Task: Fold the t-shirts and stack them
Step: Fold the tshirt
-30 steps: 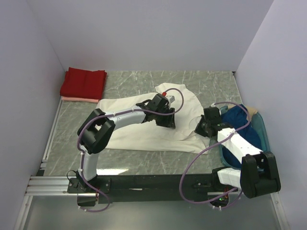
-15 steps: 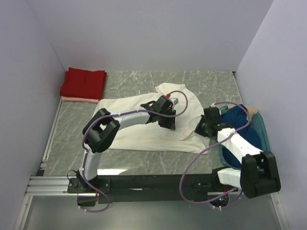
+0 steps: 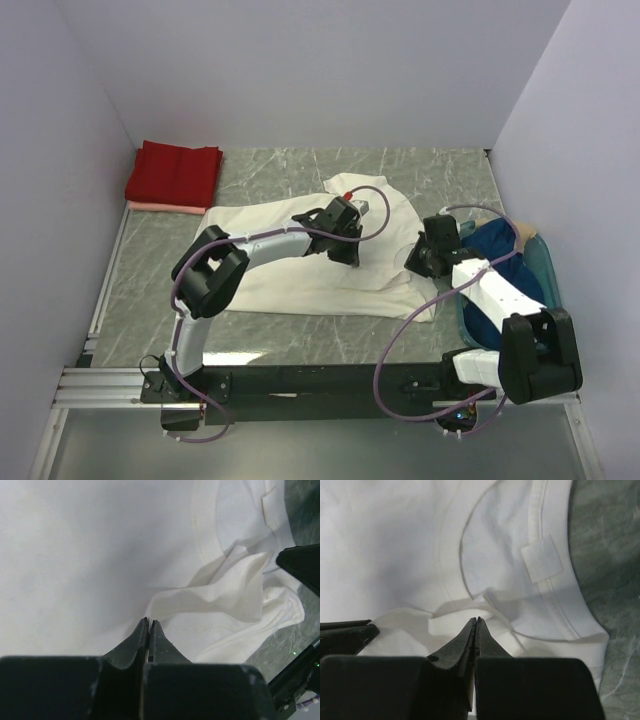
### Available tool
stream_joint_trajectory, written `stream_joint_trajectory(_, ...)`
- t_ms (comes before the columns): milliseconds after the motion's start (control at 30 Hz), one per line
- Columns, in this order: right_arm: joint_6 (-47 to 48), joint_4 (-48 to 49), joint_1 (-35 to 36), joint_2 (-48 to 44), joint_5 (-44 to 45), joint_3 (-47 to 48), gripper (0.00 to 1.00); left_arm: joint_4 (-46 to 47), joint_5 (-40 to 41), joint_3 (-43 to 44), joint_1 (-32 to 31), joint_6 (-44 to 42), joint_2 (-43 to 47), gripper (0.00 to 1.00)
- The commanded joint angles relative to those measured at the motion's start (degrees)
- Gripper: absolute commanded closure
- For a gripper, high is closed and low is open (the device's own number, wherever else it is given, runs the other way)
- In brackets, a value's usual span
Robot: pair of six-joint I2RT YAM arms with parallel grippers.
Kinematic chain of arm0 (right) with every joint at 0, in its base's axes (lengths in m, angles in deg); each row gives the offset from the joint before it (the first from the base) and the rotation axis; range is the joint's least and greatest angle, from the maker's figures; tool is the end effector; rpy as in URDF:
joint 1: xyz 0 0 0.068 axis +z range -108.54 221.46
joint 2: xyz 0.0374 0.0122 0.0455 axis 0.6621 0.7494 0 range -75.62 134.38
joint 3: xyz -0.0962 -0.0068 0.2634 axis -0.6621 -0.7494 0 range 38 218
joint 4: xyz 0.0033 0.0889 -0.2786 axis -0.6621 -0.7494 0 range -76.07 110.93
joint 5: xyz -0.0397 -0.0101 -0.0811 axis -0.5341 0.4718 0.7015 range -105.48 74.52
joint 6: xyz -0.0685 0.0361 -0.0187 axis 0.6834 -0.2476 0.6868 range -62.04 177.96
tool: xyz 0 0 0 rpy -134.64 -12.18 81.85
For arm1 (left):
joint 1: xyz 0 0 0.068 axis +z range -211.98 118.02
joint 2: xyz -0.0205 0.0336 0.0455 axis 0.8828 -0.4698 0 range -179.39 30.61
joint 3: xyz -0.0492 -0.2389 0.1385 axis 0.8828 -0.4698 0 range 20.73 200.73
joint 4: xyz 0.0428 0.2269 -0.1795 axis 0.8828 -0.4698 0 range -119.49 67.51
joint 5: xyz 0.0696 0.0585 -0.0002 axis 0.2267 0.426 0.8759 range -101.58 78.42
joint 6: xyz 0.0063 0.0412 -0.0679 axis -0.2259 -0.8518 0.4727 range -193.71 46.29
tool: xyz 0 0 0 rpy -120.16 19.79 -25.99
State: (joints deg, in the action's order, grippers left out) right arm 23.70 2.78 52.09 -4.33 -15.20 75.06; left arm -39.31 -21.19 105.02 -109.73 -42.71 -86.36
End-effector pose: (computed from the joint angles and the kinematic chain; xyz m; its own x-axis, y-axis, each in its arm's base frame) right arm 0.2783 0.0520 0.1514 -0.7456 0.4328 -0.5067 0.2881 0.8950 0.3404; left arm 0.3288 -0.3791 0.1486 -0.8517 0.1824 -0.4912 0.4247 0.7894 -0.4433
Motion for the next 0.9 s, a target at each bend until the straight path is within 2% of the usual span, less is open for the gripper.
stream_joint_trajectory(0,-0.2,1.5,0.3,1.5,2.4,5.4,1.00,1.2,2.6,1.2,1.6,-0.6,3.4,0.99)
stream_joint_trajectory(333,0.6,0.9,0.3,7.3,3.1,12.3,0.98,3.5,1.4,1.2,5.7,-0.5,3.0,0.99)
stream_joint_trajectory(367,0.9,1.0,0.4,7.0,2.9,11.9,0.94,3.6,1.1,1.1,5.7,-0.5,3.0,0.99)
stream_joint_trajectory(400,0.9,1.2,0.3,6.9,2.8,11.5,0.84,4.1,0.8,0.9,5.7,-0.4,2.7,0.99)
stream_joint_trajectory(500,1.3,1.8,0.3,7.3,2.6,9.8,0.68,5.5,-0.8,-0.1,5.7,0.0,2.6,0.99)
stream_joint_trajectory(667,1.0,3.3,0.4,9.2,1.7,9.3,0.65,6.9,-2.0,-1.8,5.7,0.9,3.1,0.99)
stream_joint_trajectory(800,0.9,3.5,0.3,11.7,1.9,11.4,0.56,8.5,-2.7,-3.9,5.7,1.3,4.3,0.99)
stream_joint_trajectory(867,0.5,3.6,-0.1,13.7,0.6,12.2,0.55,8.8,-3.1,-4.2,5.7,1.5,4.5,0.99)
